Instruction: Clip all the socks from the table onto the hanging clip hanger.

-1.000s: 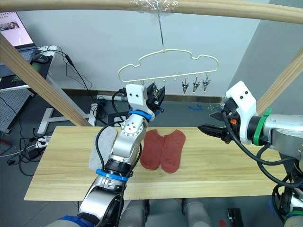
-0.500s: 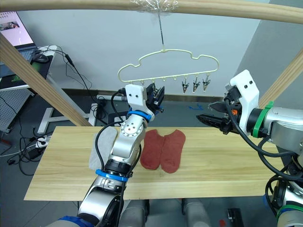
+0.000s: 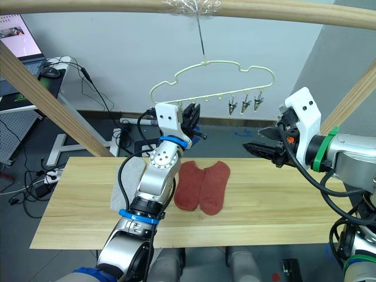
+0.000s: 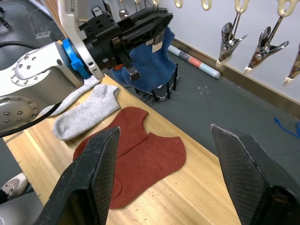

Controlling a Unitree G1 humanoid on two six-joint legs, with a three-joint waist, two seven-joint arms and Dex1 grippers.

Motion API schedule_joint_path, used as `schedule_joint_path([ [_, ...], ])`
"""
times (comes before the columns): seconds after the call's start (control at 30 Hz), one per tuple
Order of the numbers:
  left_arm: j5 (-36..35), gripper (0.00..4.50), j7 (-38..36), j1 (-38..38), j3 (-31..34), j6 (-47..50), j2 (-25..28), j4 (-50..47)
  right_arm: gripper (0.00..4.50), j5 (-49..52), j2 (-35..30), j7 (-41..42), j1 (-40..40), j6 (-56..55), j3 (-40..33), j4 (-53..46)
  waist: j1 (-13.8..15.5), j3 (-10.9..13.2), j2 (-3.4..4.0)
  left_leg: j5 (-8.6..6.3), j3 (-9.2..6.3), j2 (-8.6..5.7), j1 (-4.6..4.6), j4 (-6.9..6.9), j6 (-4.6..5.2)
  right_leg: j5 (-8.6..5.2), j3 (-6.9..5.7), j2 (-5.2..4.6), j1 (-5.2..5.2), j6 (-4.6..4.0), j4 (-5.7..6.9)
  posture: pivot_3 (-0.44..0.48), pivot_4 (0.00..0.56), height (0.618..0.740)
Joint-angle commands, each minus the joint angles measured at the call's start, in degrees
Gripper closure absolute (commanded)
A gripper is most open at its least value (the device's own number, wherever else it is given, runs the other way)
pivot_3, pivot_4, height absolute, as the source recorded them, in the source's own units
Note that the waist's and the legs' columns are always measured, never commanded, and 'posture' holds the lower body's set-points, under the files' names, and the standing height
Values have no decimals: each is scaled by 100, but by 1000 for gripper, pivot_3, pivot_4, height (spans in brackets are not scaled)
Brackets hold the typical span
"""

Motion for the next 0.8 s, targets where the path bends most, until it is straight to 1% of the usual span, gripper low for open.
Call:
schedule_joint_path([
  [0.03,-9,4498,36,-87,49,84,-20,-157,1255,93,-76,-31,-35,14,-135,-27,0,0,0,0,0,0,0,0,0,0,0,0,0,0,0,-86,233,740],
  [0.13,-250,4498,-62,-115,162,383,-64,-245,1255,-12,3,-71,-43,-99,78,23,0,0,0,0,0,0,0,0,0,0,0,0,0,0,0,-75,226,740],
  [0.2,-528,4498,-150,-163,307,723,-109,-335,1255,-200,29,-71,-15,-275,490,38,0,0,1,0,0,0,1,0,0,0,0,0,0,0,1,-67,218,740],
  [0.27,-959,4498,-346,-233,499,1182,-126,-478,1255,-547,-19,24,35,-590,1207,98,-2,-1,1,0,0,3,1,0,0,0,-1,3,0,0,1,-60,216,740],
  [0.33,-1443,4498,-567,-309,714,1669,-119,-640,1255,-1007,-116,268,113,-1028,2081,262,-8,-1,1,0,0,6,2,0,0,-1,-1,6,0,1,1,-55,211,740],
  [0.37,-1644,4500,-652,-345,804,1873,-113,-705,990,-1291,-171,381,146,-1298,2497,387,-9,-1,1,0,-1,6,2,0,0,-1,-1,6,0,2,1,-51,209,740],
  [0.4,-1846,4500,-742,-381,893,2073,-96,-763,913,-1608,-149,475,171,-1612,2902,592,-10,-1,1,0,-1,6,2,0,0,-1,-1,6,0,2,0,-46,206,740],
  [0.43,-2026,4500,-799,-416,974,2239,-88,-814,693,-1916,-107,557,176,-1914,3256,823,-11,-1,1,0,-1,6,3,0,0,-1,-1,6,0,2,0,-41,204,740],
  [0.47,-2209,4500,-851,-459,1055,2428,-74,-861,417,-2246,-48,661,151,-2232,3645,1094,-10,-1,1,0,-1,7,2,1,0,-1,-2,6,0,2,0,-35,204,740],
  [0.5,-2355,4500,-891,-495,1122,2562,-66,-898,40,-2542,29,762,109,-2513,3985,1362,-10,-1,1,1,-1,6,2,1,0,-1,-2,6,0,2,-1,-31,205,740],
  [0.63,-2887,4500,-1018,-564,1342,3041,-43,-1043,15,-3600,457,1171,-191,-3435,5075,2487,-7,-1,0,1,-2,6,2,1,-1,-1,-3,6,-1,1,-1,-15,206,740],
  [0.7,-3096,4500,-1035,-589,1408,3280,-16,-1105,15,-4096,776,1350,-395,-3906,5445,3244,-8,-1,0,1,-3,7,2,0,-2,0,-3,6,-2,1,-2,-6,209,740],
  [0.8,-3226,4500,-1029,-601,1418,3468,24,-1174,15,-4706,1199,1579,-672,-4574,5714,4333,5,0,0,2,-5,9,2,-1,-3,0,-5,7,-3,0,-1,7,213,740],
])
